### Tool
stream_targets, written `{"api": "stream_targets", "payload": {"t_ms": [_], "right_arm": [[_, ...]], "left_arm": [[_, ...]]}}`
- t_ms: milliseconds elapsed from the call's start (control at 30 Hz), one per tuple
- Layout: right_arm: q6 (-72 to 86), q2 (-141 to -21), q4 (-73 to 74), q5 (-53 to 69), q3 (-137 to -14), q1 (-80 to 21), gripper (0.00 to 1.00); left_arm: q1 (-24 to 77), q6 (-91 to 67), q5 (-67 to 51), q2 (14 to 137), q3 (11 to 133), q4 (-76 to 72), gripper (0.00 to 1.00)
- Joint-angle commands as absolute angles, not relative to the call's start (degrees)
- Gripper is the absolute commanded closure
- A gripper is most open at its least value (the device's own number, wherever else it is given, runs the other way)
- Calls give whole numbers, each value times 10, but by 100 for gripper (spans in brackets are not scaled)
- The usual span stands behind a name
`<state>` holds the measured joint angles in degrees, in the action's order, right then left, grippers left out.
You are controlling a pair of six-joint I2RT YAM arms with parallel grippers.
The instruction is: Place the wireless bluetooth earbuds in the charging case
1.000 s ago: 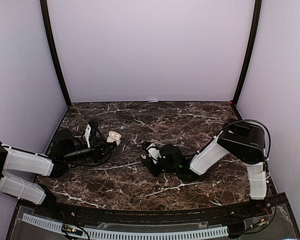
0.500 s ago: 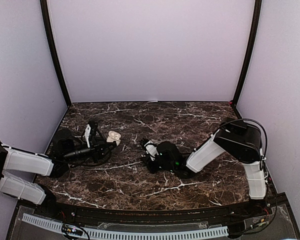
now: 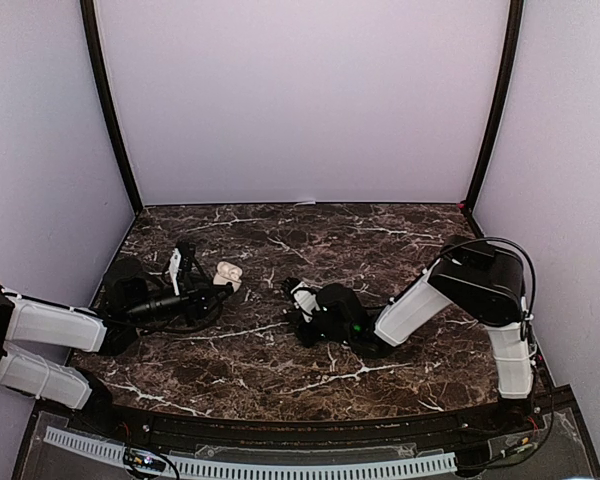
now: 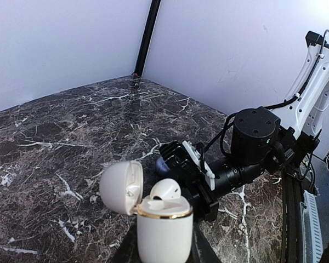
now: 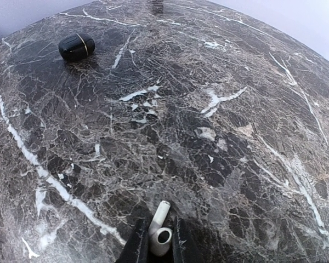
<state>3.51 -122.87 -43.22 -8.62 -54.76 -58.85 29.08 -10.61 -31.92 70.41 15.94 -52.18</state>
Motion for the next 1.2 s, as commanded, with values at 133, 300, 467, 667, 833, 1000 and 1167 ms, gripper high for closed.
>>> {"api": "stream_targets", "payload": {"t_ms": [133, 300, 467, 667, 833, 1000, 1167], "right_arm": [[32, -1205, -404, -91, -517, -582, 96], [34, -1169, -402, -81, -496, -582, 97], [44, -1125, -383, -61, -468, -582, 99], [61, -1072, -358, -37, -433, -582, 100], [66, -1033, -336, -25, -412, -583, 100], [67, -997, -310, -14, -402, -583, 100], [67, -965, -281, -4, -397, -583, 100]], "left_arm": [[287, -95, -340, 694, 147, -554, 100], [287, -82, -365, 701, 141, -573, 100], [287, -65, -384, 705, 137, -579, 100], [289, -60, -393, 710, 135, -575, 100], [297, -58, -392, 711, 135, -574, 100], [317, -47, -384, 717, 138, -573, 100], [336, -27, -370, 717, 144, -566, 100]]}}
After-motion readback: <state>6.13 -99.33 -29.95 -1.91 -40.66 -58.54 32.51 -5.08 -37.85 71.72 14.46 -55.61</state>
